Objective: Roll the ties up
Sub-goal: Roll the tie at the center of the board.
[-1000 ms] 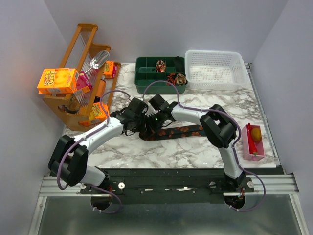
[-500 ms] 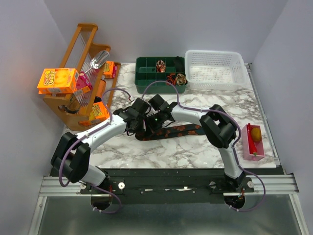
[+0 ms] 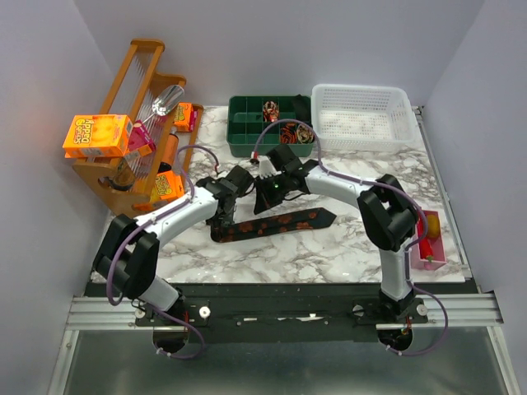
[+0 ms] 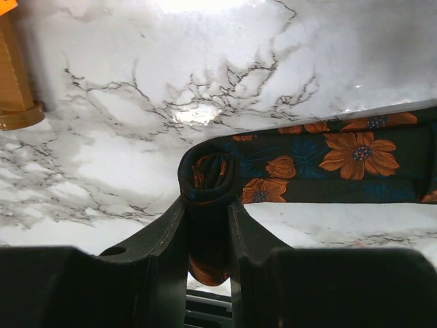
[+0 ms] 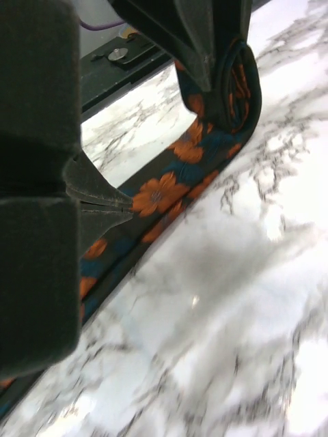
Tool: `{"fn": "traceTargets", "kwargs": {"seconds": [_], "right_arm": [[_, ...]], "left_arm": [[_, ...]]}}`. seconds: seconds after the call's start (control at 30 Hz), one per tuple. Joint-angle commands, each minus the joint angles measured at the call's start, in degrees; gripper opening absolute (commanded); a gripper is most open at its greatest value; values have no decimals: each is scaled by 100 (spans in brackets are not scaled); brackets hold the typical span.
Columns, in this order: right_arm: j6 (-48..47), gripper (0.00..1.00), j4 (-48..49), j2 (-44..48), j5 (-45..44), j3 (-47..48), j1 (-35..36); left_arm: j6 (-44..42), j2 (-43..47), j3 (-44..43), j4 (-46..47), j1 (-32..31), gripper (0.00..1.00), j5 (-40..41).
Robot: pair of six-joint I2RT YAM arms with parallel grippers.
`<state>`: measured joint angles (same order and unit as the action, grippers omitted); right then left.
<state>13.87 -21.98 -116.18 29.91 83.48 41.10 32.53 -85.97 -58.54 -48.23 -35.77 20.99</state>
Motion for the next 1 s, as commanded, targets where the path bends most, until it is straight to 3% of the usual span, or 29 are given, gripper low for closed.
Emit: {"fn": "traceTargets", "kwargs": {"seconds": [0.0,0.4,0.6,0.67,0.73,0.83,0.97], "right_arm": [[-121,0,-35,166,-196,-253,-243],[-174,0,-61,219,-258,-456,-445],[-192,0,-79,210,-258,-482,-445],[-200,0,-70,210,-266,-491,-454],[-200,1,-87,201,-267,-491,-454],[-209,1,-79,201,-249,-482,-454],[-209,0,-96,175,-214,-464,-454]], "left_arm": [[-89,-331,-341,-459,-62,1,537],[51,-1412,-895,-609,-632,4,696],[113,-1764,-1045,-451,-835,12,547],[130,-1765,-1045,-311,-879,20,424],[183,-1695,-1001,-188,-879,40,204],[279,-1519,-896,41,-879,57,-85],[525,-1317,-711,409,-879,59,-403]]}}
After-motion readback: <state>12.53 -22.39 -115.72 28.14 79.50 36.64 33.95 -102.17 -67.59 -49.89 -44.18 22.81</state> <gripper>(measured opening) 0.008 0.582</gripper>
